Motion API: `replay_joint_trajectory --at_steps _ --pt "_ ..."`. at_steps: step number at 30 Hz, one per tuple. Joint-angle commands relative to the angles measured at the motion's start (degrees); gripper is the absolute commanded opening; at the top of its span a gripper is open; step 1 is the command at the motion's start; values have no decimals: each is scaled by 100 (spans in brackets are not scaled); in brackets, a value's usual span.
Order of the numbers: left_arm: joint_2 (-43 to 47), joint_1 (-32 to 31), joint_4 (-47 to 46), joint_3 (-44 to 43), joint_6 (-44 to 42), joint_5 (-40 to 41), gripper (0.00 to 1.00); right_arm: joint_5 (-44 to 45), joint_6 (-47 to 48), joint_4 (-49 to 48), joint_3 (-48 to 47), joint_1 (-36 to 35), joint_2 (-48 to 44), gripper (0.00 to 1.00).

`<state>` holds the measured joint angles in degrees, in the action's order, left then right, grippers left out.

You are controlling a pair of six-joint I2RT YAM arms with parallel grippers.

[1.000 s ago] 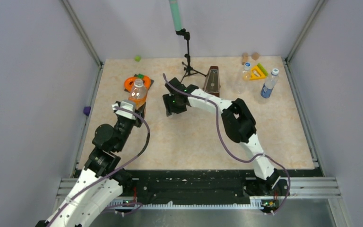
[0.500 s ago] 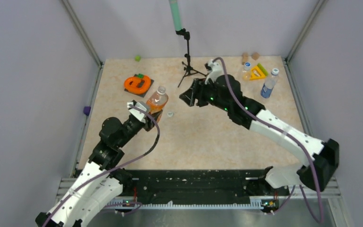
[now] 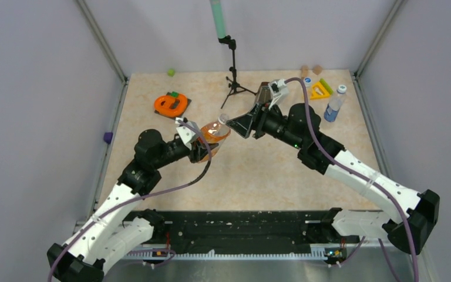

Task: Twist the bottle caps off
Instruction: Place the plastic bottle at the center of the board.

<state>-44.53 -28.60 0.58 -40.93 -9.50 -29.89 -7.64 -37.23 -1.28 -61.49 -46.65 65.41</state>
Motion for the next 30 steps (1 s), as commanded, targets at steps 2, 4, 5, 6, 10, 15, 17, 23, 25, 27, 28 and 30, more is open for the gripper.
replay_joint_trajectory --at_steps 2,4,5,6,10,15,17,23,25,27,28,30 --pt "-177 -6 -87 -352 43 -606 0 -342 -61 -391 -141 -52 -26 60" --pt "-239 -5 -76 -388 53 -640 0 -369 -51 -383 -189 -50 36 60" --pt "-262 -9 -76 -398 49 -674 0 -365 -38 -375 -210 -53 70 60" --pt "-282 -10 -76 -417 41 -734 0 -362 -19 -347 -233 -46 106 60" --pt "-317 -7 -75 -426 13 -773 0 -360 13 -346 -289 -46 230 59" --pt "-380 -10 -75 -458 -25 -917 0 -333 112 -281 -410 -46 445 54" --pt "-392 -8 63 -466 -18 -950 0 -311 143 -302 -433 -48 498 52" --pt "-381 -6 129 -448 -68 -872 0 -252 235 -309 -469 -55 611 46" --pt "-378 -7 130 -446 -66 -832 0 -291 246 -286 -480 -54 645 40" --pt "-380 -10 96 -429 -57 -767 0 -308 245 -281 -482 -59 661 32" --pt "-381 -12 83 -423 -44 -734 0 -308 249 -273 -479 -60 677 29" --pt "-389 -12 53 -422 -4 -654 3 -295 260 -259 -473 -55 689 24"
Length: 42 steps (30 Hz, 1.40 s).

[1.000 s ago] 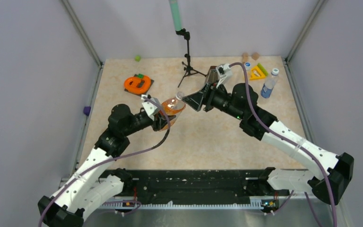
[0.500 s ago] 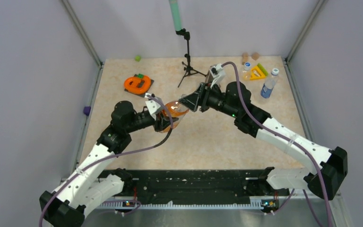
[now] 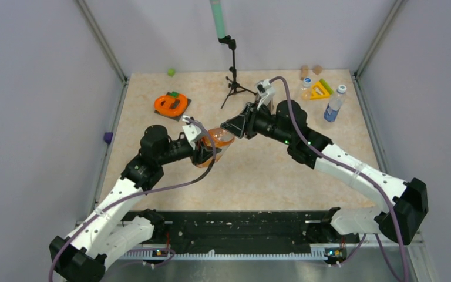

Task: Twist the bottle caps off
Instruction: Place the plastic bottle at the center of the board.

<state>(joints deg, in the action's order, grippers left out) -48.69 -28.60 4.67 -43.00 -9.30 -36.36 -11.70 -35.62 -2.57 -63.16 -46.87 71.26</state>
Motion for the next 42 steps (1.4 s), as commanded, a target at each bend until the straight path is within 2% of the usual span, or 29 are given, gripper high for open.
replay_joint_trajectory --at_steps 1,3,4,6,9,10,11,12,24,30,42 --pt "18 -13 -365 -210 -5 26 4 134 110 -126 -310 -37 103 20" --pt "19 -7 -412 -172 23 125 12 171 124 -101 -326 -33 126 14" --pt "23 -13 -414 -153 25 165 20 183 141 -84 -346 -36 134 9" --pt "35 -8 -414 -88 26 235 32 224 160 -4 -392 -37 173 7" --pt "-1 -13 -608 -11 44 323 44 346 211 94 -475 -43 252 5" --pt "-15 -8 -613 1 65 382 54 431 239 144 -509 -43 291 4" --pt "-35 -13 -604 7 92 434 83 503 270 193 -562 -43 324 4" --pt "-47 -13 -593 16 121 508 89 595 312 233 -617 -43 381 4" --pt "444 1 -851 470 468 2990 97 2135 1073 1166 -1678 -50 1539 2" --pt "894 1 -1017 678 545 3740 98 2988 1265 1252 -2070 -51 2174 2" --pt "1084 -4 -959 720 541 4109 99 3656 1351 1513 -2828 -51 3266 3"
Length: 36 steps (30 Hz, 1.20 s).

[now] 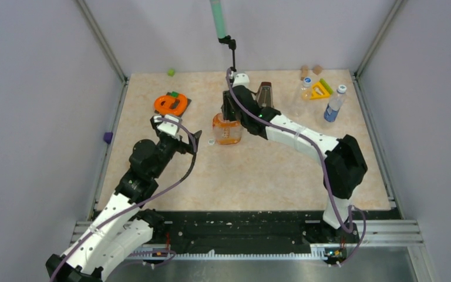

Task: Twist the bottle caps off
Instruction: Place the plastic bottle at the center of the board.

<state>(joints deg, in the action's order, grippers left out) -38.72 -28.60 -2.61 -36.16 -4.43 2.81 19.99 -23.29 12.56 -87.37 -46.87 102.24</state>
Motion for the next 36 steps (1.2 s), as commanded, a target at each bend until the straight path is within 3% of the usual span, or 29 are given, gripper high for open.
replay_joint_trajectory --at_steps 1,15,21,36 --pt "92 -2 -219 36 51 196 99 543 141 23 -442 -50 219 3" --pt "134 -2 -231 67 28 422 99 412 338 -69 -455 -150 618 11" --pt "107 -5 -207 77 25 402 99 493 384 -185 -302 -258 610 19" --pt "75 0 -169 61 8 335 99 474 341 -235 -70 -280 375 54"
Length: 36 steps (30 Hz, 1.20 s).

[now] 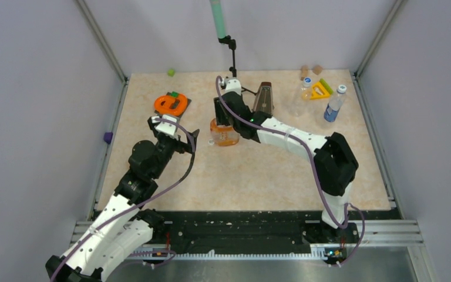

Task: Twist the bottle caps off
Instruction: Place the plastic bottle at the center of the board.

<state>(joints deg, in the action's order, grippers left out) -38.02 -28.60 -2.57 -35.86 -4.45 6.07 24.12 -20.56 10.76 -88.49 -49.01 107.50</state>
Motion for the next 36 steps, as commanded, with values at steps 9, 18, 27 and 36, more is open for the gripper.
replay_joint_trajectory --at_steps 9,18,27,36 --pt "-12 -1 -130 -12 31 -18 99 -209 40 139 -60 -64 -432 69" --pt "-17 -2 -102 -79 43 9 99 -77 285 442 -145 -65 -1073 76" --pt "9 -5 4 -98 130 -94 99 1046 510 528 520 195 -2184 77" --pt "6 -2 -147 -4 426 -62 99 142 -91 1043 627 1903 -2662 76"
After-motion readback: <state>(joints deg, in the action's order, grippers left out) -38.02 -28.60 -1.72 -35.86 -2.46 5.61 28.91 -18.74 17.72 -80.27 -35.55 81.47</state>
